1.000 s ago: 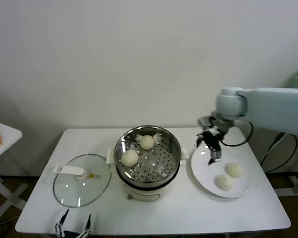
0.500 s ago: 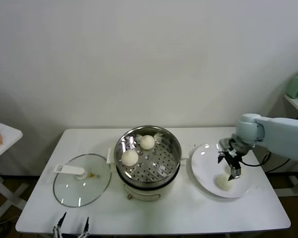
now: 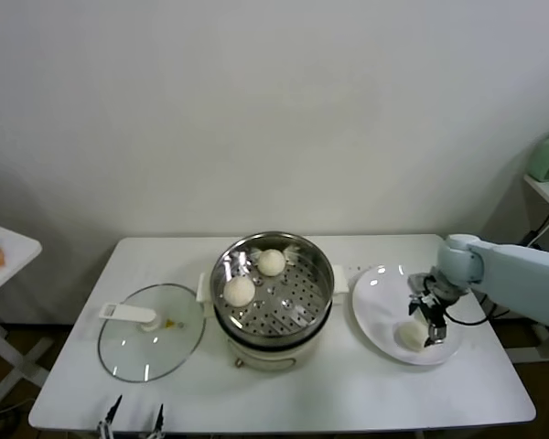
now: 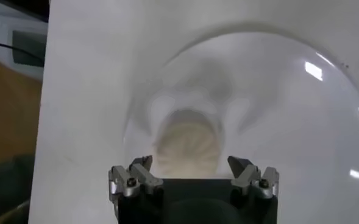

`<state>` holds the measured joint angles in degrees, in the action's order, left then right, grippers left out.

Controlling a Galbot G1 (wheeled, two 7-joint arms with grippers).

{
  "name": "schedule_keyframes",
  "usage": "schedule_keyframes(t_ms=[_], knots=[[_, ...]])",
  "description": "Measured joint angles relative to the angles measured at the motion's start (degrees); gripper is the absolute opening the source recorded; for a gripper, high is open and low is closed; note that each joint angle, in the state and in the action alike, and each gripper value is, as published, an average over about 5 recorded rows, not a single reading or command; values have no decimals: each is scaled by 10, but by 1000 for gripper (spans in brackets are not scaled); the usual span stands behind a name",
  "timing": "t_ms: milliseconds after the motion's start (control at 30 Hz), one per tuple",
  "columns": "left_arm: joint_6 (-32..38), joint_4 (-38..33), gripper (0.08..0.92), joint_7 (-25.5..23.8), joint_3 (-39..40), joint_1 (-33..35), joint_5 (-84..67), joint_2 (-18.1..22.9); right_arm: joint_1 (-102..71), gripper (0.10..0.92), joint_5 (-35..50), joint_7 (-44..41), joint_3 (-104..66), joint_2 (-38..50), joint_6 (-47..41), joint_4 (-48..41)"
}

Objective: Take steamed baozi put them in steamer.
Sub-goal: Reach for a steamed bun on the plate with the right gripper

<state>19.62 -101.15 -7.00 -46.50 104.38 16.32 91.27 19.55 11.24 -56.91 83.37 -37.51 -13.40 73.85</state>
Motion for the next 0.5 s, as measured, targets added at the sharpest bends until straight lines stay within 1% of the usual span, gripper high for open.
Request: schedule_keyframes(t_ms=[233, 333, 500], knots=[[-1, 0, 823, 0, 0, 0, 0, 0, -26, 823, -10, 4, -25, -1, -2, -11], [-1, 1, 823, 0, 0, -1, 0, -1, -30, 806, -11, 6, -32, 0, -2, -14], [-1, 2, 823, 1, 2, -2, 1, -2, -29, 708, -10, 6, -34, 3, -1, -11]])
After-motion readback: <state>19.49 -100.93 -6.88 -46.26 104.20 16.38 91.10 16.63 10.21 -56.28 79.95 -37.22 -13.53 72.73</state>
